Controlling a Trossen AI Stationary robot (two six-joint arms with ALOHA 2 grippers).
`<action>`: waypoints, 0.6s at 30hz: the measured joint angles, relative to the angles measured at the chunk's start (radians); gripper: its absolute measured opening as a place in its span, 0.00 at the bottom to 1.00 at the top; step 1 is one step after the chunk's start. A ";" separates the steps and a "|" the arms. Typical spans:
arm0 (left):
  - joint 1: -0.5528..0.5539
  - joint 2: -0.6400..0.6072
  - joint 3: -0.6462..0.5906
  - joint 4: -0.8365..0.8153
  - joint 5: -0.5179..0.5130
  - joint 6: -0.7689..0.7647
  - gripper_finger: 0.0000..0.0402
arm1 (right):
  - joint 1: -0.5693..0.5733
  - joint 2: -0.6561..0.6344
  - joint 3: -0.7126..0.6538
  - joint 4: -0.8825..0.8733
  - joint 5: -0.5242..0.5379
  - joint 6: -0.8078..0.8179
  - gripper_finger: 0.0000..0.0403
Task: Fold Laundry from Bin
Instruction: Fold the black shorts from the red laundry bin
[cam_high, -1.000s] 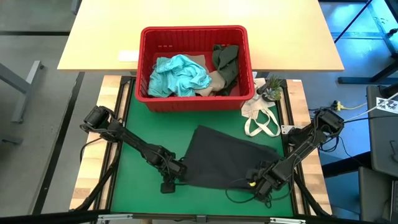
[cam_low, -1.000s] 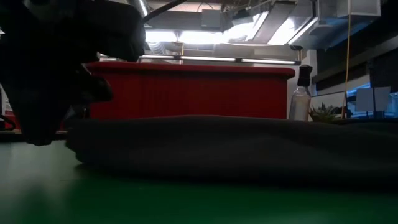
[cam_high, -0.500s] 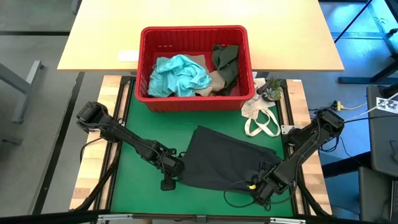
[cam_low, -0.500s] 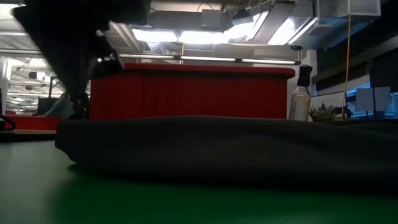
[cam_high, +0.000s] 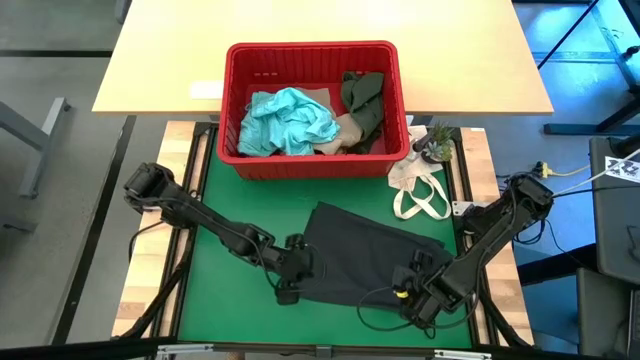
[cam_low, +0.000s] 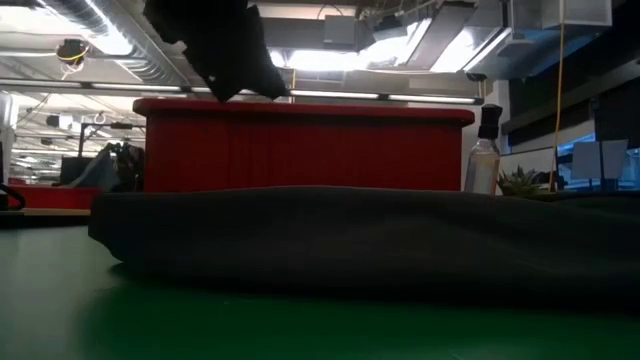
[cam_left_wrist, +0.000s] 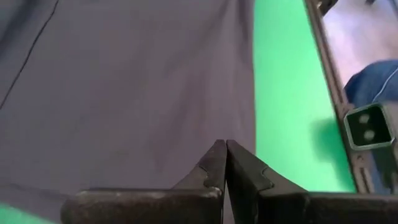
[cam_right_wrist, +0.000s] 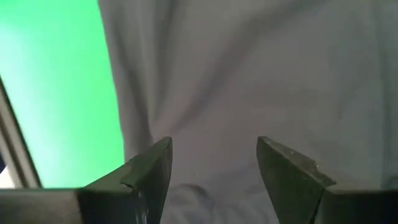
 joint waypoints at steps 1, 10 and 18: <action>-0.003 0.008 0.000 0.022 -0.001 0.001 0.01 | 0.000 0.000 -0.002 0.007 0.009 0.001 0.58; -0.036 0.125 0.000 0.104 -0.007 0.001 0.01 | 0.000 0.002 -0.076 0.135 0.035 0.001 0.58; -0.052 0.218 0.000 0.091 0.009 -0.004 0.01 | 0.000 0.002 -0.177 0.320 0.036 0.002 0.58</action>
